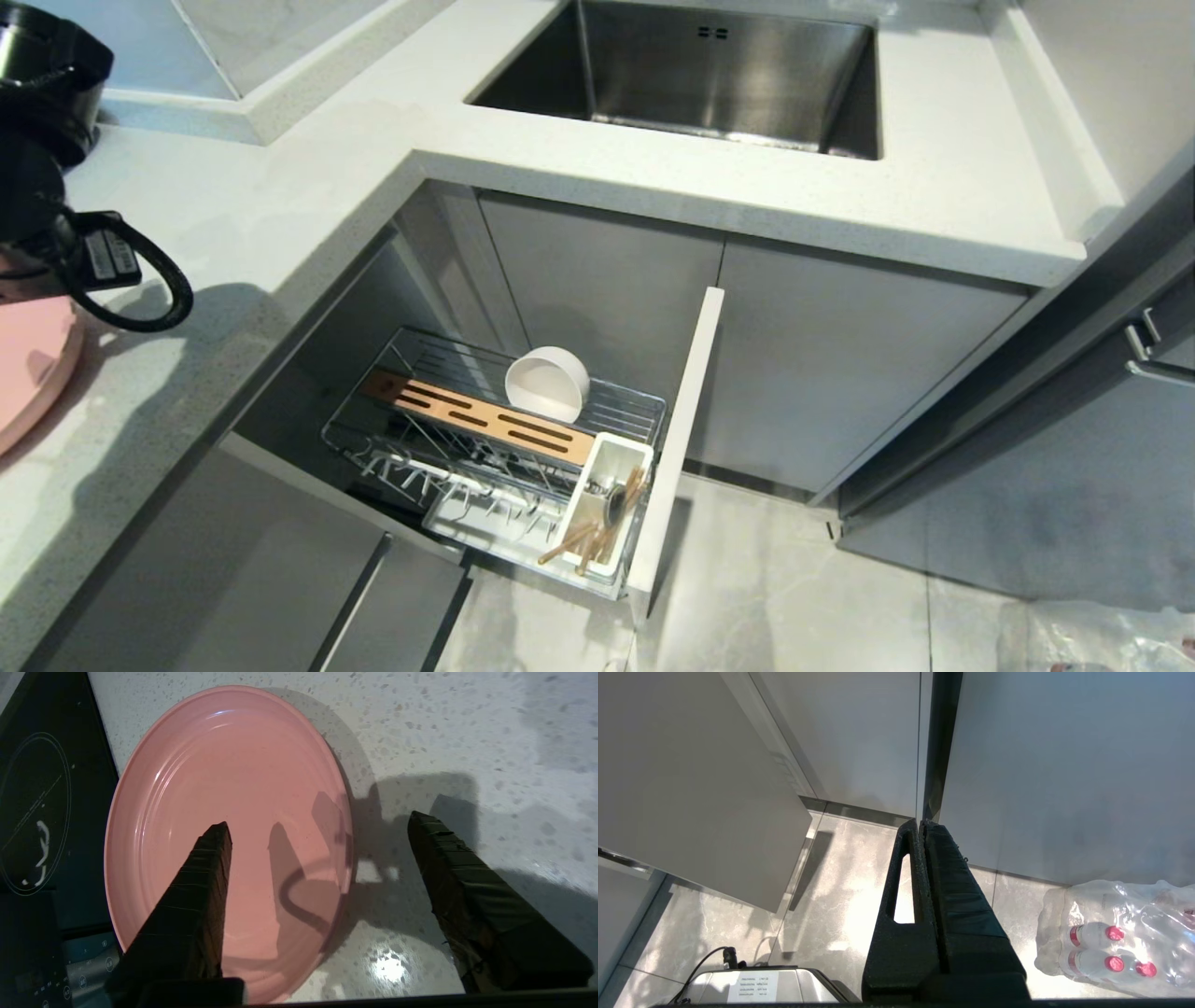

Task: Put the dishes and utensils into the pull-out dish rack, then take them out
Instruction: Pick up the plate and place it in the cupboard

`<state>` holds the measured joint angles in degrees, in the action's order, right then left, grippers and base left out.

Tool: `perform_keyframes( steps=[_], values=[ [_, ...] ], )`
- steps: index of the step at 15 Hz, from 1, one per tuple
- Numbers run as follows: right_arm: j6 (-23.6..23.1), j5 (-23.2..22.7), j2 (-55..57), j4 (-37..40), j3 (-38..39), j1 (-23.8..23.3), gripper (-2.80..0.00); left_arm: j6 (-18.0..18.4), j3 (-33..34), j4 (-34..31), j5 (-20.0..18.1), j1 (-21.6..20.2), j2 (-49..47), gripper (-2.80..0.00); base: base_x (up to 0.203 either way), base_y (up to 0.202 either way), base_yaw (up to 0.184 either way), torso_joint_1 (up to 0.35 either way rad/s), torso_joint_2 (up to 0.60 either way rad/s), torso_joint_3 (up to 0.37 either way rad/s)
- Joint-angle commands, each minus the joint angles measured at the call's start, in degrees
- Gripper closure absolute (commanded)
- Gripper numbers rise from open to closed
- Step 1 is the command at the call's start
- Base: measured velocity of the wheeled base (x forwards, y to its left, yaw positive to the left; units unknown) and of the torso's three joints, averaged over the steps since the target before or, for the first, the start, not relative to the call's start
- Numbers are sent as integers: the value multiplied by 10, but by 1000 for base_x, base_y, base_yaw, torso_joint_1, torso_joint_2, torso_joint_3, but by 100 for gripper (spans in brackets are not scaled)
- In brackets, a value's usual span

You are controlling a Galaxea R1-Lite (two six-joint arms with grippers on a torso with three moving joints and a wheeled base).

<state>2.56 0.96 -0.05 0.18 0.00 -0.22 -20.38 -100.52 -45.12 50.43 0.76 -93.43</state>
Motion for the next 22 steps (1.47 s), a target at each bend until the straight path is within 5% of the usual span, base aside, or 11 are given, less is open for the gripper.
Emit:
perform_keyframes(
  steps=[1, 16, 22],
  values=[
    [1, 0, 0, 0, 1, 0, 0, -1, -1, -2, 3, -11, -18, -280, 0, 0, 0, 0, 0, 0],
    [0, 0, 0, 0, 1, 0, 0, 0, -15, -37, -2, -48, -60, -280, 0, 0, 0, 0, 0, 0],
    [0, 0, 0, 0, 1, 0, 0, -83, 26, -32, -100, -36, -40, -280, 0, 0, 0, 0, 0, 0]
  ],
)
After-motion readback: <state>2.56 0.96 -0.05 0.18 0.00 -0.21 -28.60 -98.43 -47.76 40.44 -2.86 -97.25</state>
